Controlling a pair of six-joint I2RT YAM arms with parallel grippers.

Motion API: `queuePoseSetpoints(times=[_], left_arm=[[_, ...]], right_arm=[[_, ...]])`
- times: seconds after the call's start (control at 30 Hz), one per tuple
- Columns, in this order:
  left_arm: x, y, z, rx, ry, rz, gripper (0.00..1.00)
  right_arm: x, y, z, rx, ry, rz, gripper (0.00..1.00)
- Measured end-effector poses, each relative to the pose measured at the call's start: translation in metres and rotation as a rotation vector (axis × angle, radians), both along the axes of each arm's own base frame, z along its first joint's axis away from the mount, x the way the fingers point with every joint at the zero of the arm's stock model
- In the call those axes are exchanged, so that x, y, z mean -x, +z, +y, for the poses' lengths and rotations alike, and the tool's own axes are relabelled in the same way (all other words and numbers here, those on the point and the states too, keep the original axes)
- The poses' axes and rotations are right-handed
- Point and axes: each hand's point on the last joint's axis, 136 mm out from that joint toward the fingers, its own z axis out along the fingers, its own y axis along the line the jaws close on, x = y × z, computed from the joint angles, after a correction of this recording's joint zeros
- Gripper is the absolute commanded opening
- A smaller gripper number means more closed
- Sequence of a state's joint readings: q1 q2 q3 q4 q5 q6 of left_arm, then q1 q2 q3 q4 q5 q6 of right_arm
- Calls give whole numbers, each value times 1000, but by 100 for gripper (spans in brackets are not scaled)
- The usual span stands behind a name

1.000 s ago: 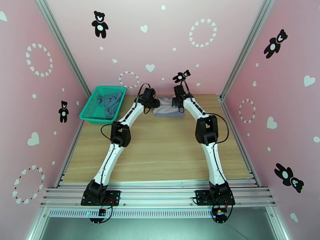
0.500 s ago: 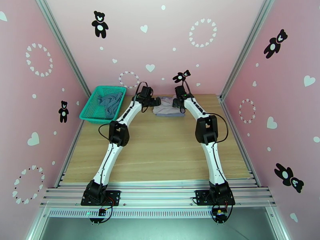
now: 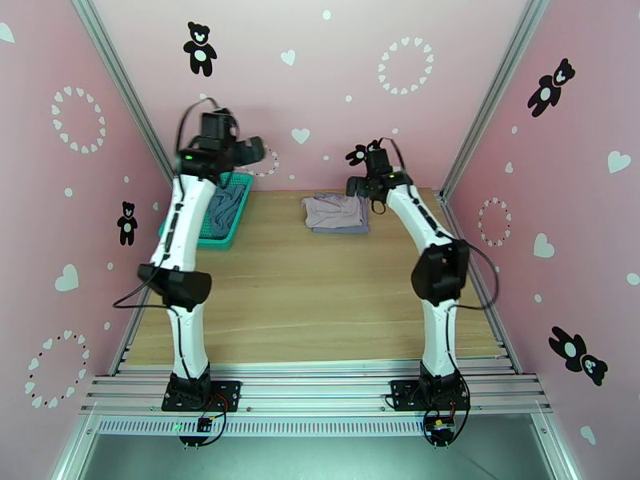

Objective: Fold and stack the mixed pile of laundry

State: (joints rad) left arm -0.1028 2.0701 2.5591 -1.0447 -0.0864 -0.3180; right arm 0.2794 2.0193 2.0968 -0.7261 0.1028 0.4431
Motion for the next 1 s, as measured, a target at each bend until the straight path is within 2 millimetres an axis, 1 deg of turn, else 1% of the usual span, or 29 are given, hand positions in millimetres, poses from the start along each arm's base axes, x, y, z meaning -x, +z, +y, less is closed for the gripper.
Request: queuePoseSetpoints(times=[0.03,0.07,0.1,0.13,0.17,0.2,0.23,0.27,0.3,0.33,0.37,0.43,0.47,0.53,0.6,0.63,0.67,0.73,0.77,0.8,0.83,0.9,1.0], left_arm=[[0,-13,28,10,55,41,88],[-1,-30,51,23,98,87,85],[-3,-53,73,36,137,141,85],[-7,-83,92,56,169,212,84],[-10,-108,104,68,188,266,85],[-13,-139,115,79,207,332,85],[-16,-170,123,85,218,395,85],[-17,-197,127,89,226,451,86],[-18,-224,128,91,225,503,86],[-19,-247,127,92,220,548,87],[-19,-266,125,93,212,582,88],[-19,-293,121,85,197,634,89],[-19,-301,120,82,192,648,89],[-23,-310,118,75,181,660,88],[-30,-314,118,69,173,651,82],[-33,-317,119,67,169,650,77],[-35,-320,119,65,166,650,66],[-35,-329,118,68,164,663,37],[-34,-332,118,68,163,671,25],[-34,-335,118,70,163,676,8],[-34,-338,117,75,159,680,0],[-34,-338,115,85,153,678,0],[-37,-327,111,93,140,655,0]], right_arm=[[15,26,-1,-19,20,-41,99],[29,43,-1,-34,35,-69,99],[47,64,-3,-47,53,-104,99],[64,79,-3,-57,77,-130,99],[79,87,-3,-60,96,-146,99],[96,91,-1,-64,119,-151,99],[110,90,1,-64,142,-149,99],[123,85,5,-62,167,-139,99],[134,76,9,-59,190,-120,99],[145,63,14,-55,215,-90,99],[152,50,17,-48,232,-63,99],[166,12,25,-28,266,23,99],[172,-6,27,-20,276,65,99],[184,-42,27,-4,285,148,99],[191,-62,25,5,285,198,98],[194,-68,25,8,284,212,98],[195,-72,25,7,283,222,98],[194,-73,27,4,282,222,97],[193,-72,28,1,283,219,97],[193,-73,29,1,285,217,97],[193,-73,31,1,288,216,97],[193,-73,34,1,294,217,97],[192,-70,37,-2,301,209,97]])
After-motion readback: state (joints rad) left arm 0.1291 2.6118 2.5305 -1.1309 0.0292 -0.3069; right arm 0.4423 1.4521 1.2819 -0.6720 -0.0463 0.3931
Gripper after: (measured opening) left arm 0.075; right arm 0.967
